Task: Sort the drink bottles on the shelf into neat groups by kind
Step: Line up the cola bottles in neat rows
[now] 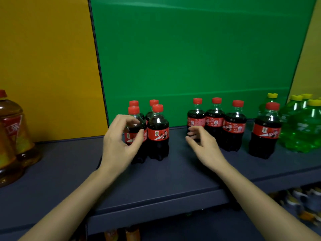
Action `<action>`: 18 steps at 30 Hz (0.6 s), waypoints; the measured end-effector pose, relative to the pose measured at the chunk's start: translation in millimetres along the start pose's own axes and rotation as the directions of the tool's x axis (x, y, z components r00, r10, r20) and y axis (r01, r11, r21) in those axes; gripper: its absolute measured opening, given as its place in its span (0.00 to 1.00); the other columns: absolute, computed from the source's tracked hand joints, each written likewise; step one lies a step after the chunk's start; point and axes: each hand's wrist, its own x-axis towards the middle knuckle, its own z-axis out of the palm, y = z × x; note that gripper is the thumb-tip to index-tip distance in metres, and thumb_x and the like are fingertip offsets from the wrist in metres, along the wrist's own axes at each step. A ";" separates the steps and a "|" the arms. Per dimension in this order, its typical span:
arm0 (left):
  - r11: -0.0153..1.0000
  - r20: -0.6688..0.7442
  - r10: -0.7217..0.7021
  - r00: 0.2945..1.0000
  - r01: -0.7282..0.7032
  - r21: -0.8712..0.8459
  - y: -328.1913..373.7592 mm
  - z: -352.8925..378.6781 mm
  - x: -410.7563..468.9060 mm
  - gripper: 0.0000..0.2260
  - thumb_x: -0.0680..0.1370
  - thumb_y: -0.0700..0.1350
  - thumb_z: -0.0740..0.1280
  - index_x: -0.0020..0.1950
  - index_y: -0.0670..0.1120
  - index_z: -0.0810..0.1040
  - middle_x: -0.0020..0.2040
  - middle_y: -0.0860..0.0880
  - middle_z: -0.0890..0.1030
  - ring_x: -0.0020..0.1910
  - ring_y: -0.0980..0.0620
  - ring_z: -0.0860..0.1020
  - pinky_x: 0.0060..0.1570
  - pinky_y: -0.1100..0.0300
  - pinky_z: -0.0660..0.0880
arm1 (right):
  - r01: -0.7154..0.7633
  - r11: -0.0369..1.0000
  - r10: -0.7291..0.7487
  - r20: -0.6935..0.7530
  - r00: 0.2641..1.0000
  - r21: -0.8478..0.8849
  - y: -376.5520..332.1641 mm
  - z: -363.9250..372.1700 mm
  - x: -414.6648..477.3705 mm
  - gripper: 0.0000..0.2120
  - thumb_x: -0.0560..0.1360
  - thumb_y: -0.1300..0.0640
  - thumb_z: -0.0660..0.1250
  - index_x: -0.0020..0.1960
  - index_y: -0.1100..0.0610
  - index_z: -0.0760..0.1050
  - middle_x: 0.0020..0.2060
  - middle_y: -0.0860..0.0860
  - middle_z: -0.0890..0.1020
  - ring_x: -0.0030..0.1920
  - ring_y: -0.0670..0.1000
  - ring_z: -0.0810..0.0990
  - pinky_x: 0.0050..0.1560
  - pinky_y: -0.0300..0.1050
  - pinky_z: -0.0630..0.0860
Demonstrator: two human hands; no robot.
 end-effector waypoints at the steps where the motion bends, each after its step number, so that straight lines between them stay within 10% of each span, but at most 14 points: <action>1: 0.999 0.043 0.009 0.999 -0.008 -0.036 8.9 5.1 0.9 0.07 0.73 0.45 0.65 0.47 0.42 0.74 0.44 0.50 0.76 0.43 0.56 0.73 0.43 0.67 0.70 | -0.031 1.000 0.031 -0.030 0.999 0.004 6.2 -8.2 0.7 0.16 0.76 0.59 0.63 0.64 0.59 0.68 0.55 0.52 0.76 0.57 0.50 0.75 0.54 0.38 0.69; 6: 0.988 0.273 0.002 0.962 0.041 -0.152 33.3 56.8 3.9 0.08 0.73 0.47 0.66 0.49 0.44 0.75 0.44 0.50 0.76 0.41 0.53 0.75 0.41 0.60 0.74 | -0.156 0.986 0.155 -0.029 0.988 -0.053 37.9 -36.6 3.1 0.28 0.78 0.62 0.59 0.74 0.61 0.52 0.73 0.56 0.60 0.73 0.53 0.59 0.72 0.49 0.58; 11: 0.949 0.463 -0.231 0.855 0.304 -0.088 36.4 127.2 13.8 0.21 0.73 0.43 0.70 0.63 0.42 0.67 0.59 0.49 0.70 0.57 0.53 0.72 0.57 0.61 0.71 | -0.147 0.983 0.153 0.051 0.987 -0.114 54.0 -45.3 10.9 0.32 0.79 0.62 0.56 0.76 0.61 0.41 0.76 0.54 0.46 0.76 0.50 0.47 0.68 0.35 0.46; 18: 0.812 0.463 -0.501 0.731 0.582 -0.042 22.9 195.0 36.3 0.37 0.69 0.43 0.75 0.70 0.41 0.56 0.68 0.44 0.67 0.67 0.47 0.67 0.66 0.55 0.64 | -0.289 0.954 0.287 0.041 0.957 0.076 75.0 -51.4 47.2 0.35 0.76 0.61 0.62 0.75 0.63 0.44 0.75 0.57 0.54 0.75 0.54 0.53 0.74 0.48 0.50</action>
